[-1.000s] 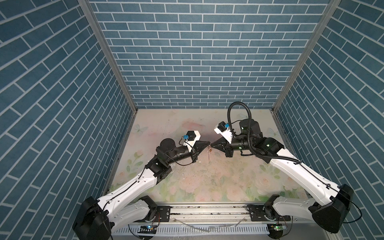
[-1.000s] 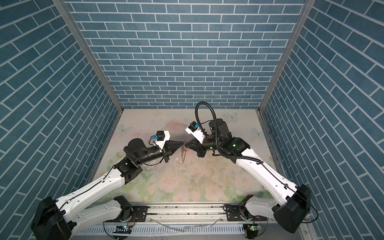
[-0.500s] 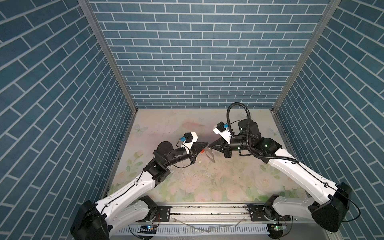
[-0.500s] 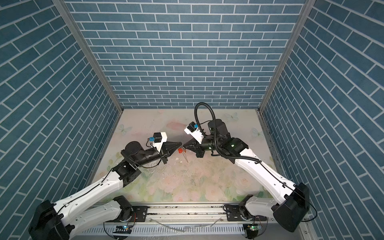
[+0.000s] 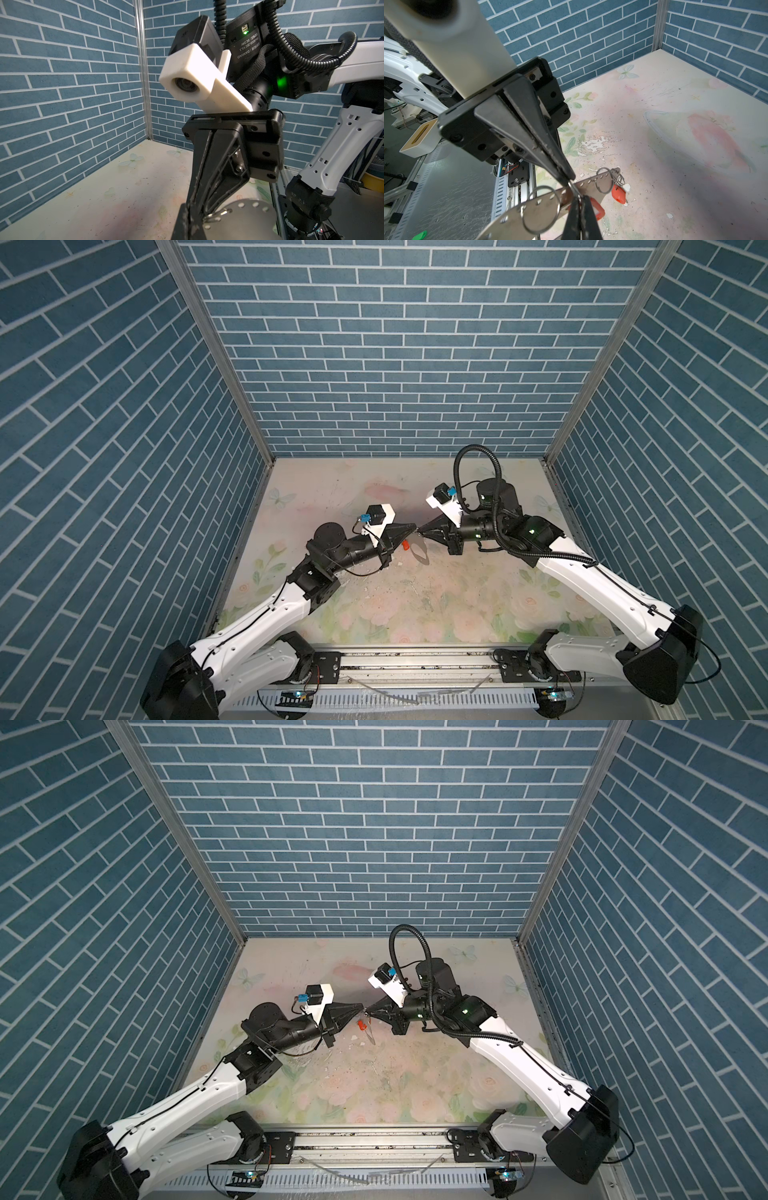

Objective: Put the keys on the keyring

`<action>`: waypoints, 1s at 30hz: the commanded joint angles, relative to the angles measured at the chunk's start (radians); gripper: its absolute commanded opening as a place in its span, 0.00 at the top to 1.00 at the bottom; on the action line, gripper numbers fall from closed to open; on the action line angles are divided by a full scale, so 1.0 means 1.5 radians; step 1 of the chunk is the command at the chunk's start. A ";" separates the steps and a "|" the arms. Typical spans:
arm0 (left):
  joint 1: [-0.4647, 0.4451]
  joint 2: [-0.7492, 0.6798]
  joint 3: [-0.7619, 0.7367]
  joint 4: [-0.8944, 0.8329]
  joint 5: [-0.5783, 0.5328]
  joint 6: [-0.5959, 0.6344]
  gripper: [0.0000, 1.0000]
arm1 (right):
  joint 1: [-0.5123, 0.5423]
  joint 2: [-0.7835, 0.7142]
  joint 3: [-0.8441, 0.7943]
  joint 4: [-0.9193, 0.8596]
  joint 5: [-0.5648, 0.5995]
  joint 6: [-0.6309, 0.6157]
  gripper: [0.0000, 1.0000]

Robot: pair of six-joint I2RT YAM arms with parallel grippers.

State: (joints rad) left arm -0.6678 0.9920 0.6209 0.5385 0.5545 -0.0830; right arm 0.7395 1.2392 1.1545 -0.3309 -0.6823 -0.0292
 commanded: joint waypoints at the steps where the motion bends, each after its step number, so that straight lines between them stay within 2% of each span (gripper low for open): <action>1: 0.008 -0.004 0.001 0.070 -0.030 -0.010 1.00 | 0.019 0.003 -0.025 -0.021 -0.048 0.001 0.94; 8: 0.019 0.009 0.007 0.076 0.007 -0.022 1.00 | 0.019 -0.006 -0.032 -0.017 -0.039 0.001 0.81; 15: 0.027 0.025 0.019 0.074 0.032 -0.031 1.00 | 0.019 -0.023 -0.040 -0.008 -0.014 0.003 0.82; 24: 0.028 0.030 0.021 0.079 0.042 -0.033 1.00 | 0.018 -0.065 -0.051 0.017 0.114 0.021 0.81; 30: 0.028 0.039 0.029 0.086 0.062 -0.039 1.00 | 0.018 -0.064 -0.047 0.027 0.115 0.020 0.79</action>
State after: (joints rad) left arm -0.6319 1.0481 0.6300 0.6155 0.6174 -0.1280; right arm 0.7658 1.1461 1.1038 -0.3130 -0.5358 -0.0147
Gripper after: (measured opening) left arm 0.045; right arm 0.205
